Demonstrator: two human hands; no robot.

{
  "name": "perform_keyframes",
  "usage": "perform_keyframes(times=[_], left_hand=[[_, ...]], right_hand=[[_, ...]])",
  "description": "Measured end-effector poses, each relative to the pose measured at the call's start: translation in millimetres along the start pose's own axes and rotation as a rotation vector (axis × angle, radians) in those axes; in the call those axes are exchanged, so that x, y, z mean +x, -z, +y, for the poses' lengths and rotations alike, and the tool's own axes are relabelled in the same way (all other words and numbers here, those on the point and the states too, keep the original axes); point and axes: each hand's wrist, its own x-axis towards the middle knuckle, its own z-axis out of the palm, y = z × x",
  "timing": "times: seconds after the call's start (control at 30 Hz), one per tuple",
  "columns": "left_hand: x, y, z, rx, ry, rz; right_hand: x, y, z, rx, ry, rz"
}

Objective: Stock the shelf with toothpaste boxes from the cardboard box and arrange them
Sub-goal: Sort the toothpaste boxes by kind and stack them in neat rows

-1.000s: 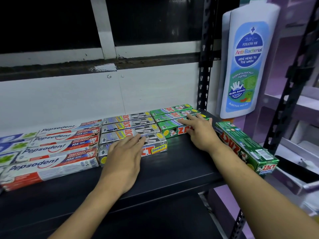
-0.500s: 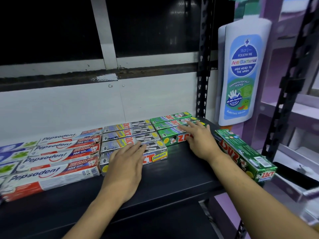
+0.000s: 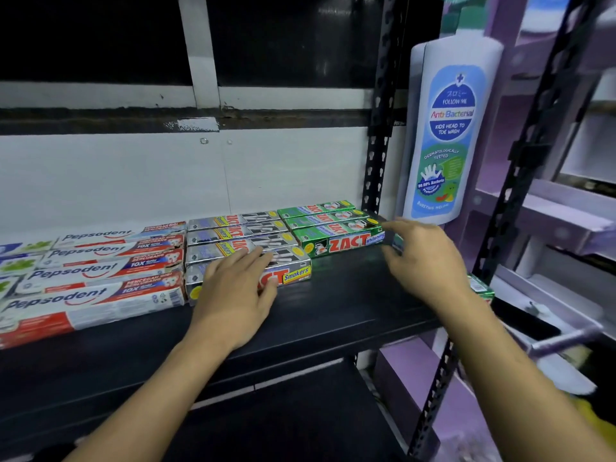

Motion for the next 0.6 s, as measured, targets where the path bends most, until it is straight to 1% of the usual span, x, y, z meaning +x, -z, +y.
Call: perform_keyframes(times=[0.1, 0.17, 0.23, 0.33, 0.5, 0.53, 0.6], left_hand=[[1, 0, 0, 0.005, 0.000, 0.000], [0, -1, -1, 0.003, 0.001, 0.003], [0, -1, -2, -0.003, -0.004, 0.008], [0, -1, -3, -0.016, -0.010, 0.012], [2, -2, -3, -0.021, -0.014, 0.024], [2, -1, -3, -0.020, -0.015, 0.025], [2, -2, -3, -0.021, -0.015, 0.025]], right_hand=[[-14, 10, 19, -0.155, -0.144, -0.071], [-24, 10, 27, -0.223, -0.180, -0.115], [-31, 10, 29, -0.207, -0.190, -0.118], [-35, 18, 27, -0.156, -0.173, -0.111], [-38, 44, 19, -0.028, -0.125, -0.328], [-37, 48, 21, 0.043, -0.115, -0.374], [-32, 54, 26, 0.278, -0.119, -0.482]])
